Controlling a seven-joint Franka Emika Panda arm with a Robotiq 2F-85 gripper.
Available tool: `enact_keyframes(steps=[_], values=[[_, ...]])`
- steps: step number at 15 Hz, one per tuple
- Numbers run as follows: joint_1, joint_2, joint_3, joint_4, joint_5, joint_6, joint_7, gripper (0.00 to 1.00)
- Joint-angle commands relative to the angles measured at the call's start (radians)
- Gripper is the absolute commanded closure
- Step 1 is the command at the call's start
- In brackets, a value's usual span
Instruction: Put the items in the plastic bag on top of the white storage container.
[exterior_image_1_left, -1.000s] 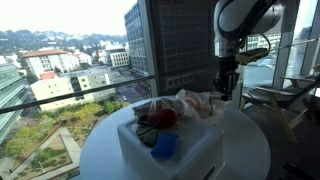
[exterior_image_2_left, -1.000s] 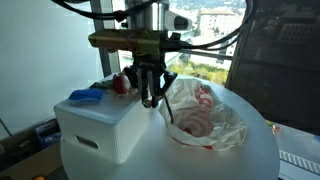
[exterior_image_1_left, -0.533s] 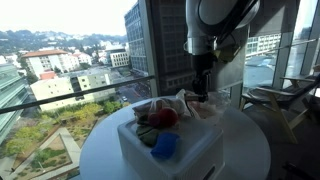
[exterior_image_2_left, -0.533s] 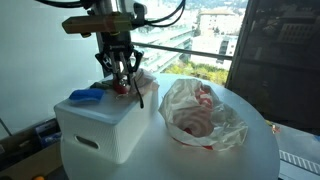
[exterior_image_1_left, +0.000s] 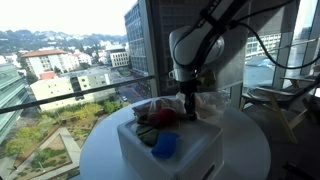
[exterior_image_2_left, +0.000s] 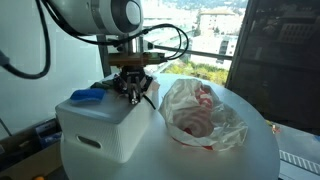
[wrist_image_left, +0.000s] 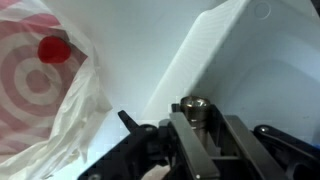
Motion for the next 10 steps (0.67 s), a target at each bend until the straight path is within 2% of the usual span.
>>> enact_keyframes(steps=[1,2,3,4,7,9,10], values=[[-0.042,0.079,0.018,0.095,0.062,-0.047,-0.158,0.89],[-0.054,0.081,0.021,0.102,0.084,-0.078,-0.204,0.45],[-0.064,0.084,0.024,0.111,0.106,-0.103,-0.251,0.45],[-0.076,0.08,0.023,0.111,0.127,-0.144,-0.298,0.4],[-0.102,0.048,0.012,0.095,0.158,-0.262,-0.401,0.15],[-0.128,-0.006,0.0,0.045,0.184,-0.282,-0.463,0.01],[-0.142,-0.035,-0.009,0.019,0.203,-0.273,-0.481,0.0]])
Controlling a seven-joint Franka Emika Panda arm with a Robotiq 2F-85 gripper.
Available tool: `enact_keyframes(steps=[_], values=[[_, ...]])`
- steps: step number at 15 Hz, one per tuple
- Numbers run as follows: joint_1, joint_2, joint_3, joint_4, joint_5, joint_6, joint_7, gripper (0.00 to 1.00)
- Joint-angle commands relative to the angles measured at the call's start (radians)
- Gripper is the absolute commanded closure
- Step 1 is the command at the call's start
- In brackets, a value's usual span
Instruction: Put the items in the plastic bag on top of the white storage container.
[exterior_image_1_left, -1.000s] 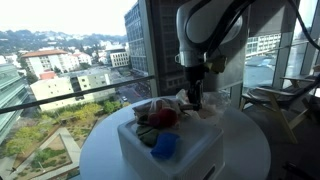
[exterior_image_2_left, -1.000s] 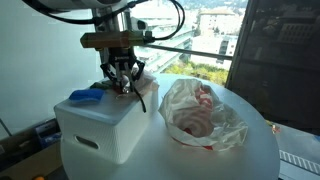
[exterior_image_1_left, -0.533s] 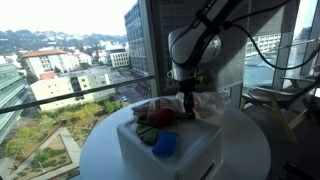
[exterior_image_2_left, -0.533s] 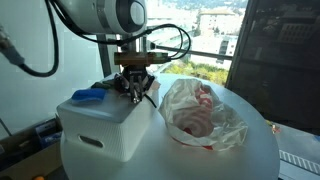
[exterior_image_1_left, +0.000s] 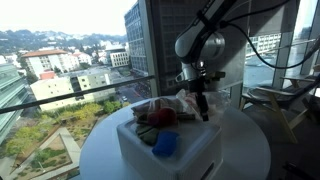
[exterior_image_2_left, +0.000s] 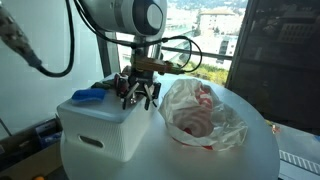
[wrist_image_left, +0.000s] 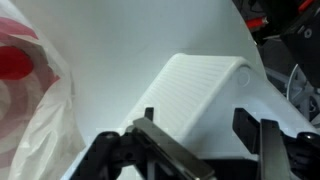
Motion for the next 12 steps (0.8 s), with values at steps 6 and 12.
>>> enact_keyframes(steps=[6,12], values=[[-0.078,-0.23,-0.105,-0.198,0.124,0.18,-0.012,0.0],[-0.116,-0.185,-0.197,-0.139,-0.006,0.423,0.099,0.0]])
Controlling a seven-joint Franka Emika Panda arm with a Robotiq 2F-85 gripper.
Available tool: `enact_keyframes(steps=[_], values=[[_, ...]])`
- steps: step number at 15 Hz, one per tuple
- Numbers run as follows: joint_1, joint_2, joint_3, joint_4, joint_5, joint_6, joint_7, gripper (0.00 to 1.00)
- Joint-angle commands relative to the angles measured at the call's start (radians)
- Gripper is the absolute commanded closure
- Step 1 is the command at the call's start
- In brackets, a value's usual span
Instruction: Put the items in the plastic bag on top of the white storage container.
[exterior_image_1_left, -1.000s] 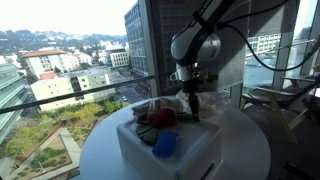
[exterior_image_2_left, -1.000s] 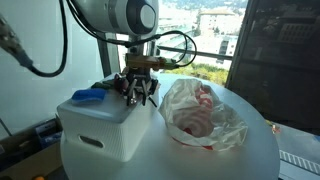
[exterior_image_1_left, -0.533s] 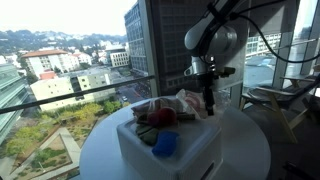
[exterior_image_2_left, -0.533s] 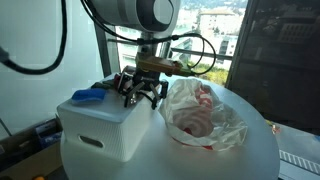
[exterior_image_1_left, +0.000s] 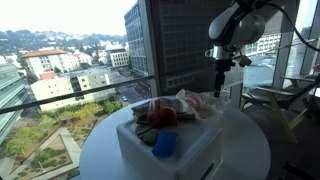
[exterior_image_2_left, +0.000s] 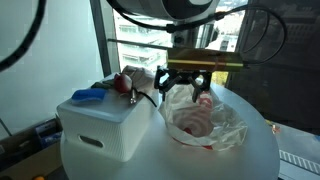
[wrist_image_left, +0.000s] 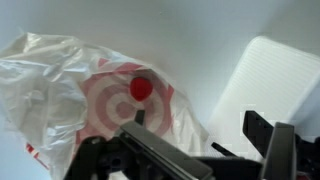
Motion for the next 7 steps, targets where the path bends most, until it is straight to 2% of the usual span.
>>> enact_keyframes(steps=[1,5,7], values=[[-0.02,0.029,-0.034,0.034,-0.104,0.133,0.089,0.0],[-0.046,0.07,-0.063,0.071,-0.184,0.143,0.058,0.0],[-0.042,0.047,-0.055,0.039,-0.158,0.131,0.072,0.0]])
